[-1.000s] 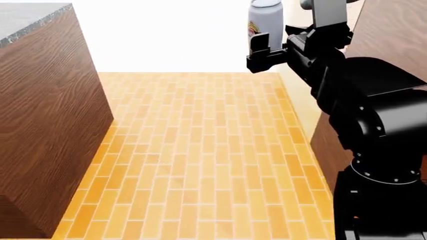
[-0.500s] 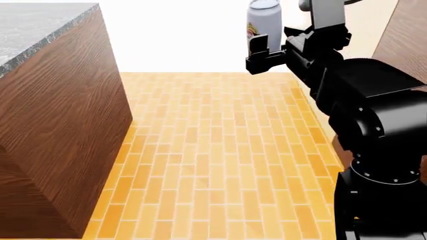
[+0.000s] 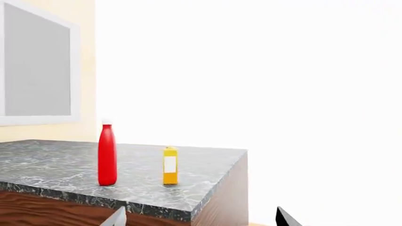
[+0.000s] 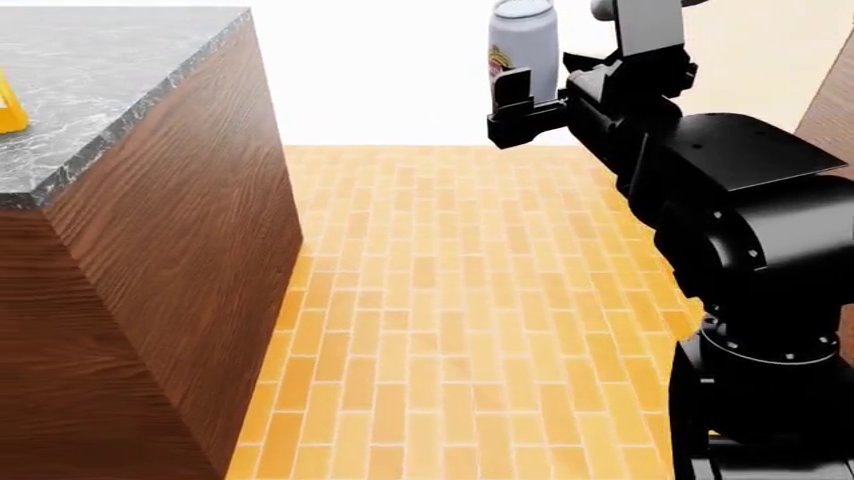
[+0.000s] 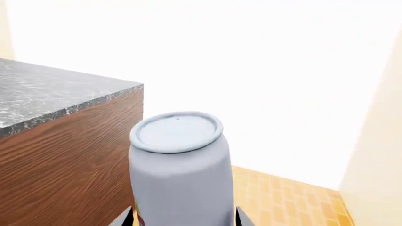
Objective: Move the drinks to the dining counter.
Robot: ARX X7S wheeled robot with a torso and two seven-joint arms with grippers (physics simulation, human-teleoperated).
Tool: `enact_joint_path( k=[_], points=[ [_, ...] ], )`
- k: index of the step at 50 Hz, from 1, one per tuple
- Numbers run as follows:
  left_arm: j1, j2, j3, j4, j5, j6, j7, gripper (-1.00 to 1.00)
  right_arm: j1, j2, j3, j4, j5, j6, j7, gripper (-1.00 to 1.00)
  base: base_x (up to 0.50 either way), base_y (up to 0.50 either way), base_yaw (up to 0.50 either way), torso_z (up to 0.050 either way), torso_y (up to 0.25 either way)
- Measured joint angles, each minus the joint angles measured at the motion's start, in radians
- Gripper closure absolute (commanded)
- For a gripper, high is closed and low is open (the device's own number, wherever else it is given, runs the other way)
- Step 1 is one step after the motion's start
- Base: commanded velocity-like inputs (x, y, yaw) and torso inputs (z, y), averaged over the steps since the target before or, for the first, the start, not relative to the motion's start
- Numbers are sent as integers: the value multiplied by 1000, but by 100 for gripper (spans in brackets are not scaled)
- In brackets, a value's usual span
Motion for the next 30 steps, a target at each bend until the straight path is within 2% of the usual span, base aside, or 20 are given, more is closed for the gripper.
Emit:
enact_joint_path(
  k=[30],
  points=[
    [-1,2,21,-2,15,4,3,-100,-3,4,-10,2,16,-4,4,100,45,500,0,0,1]
  ],
)
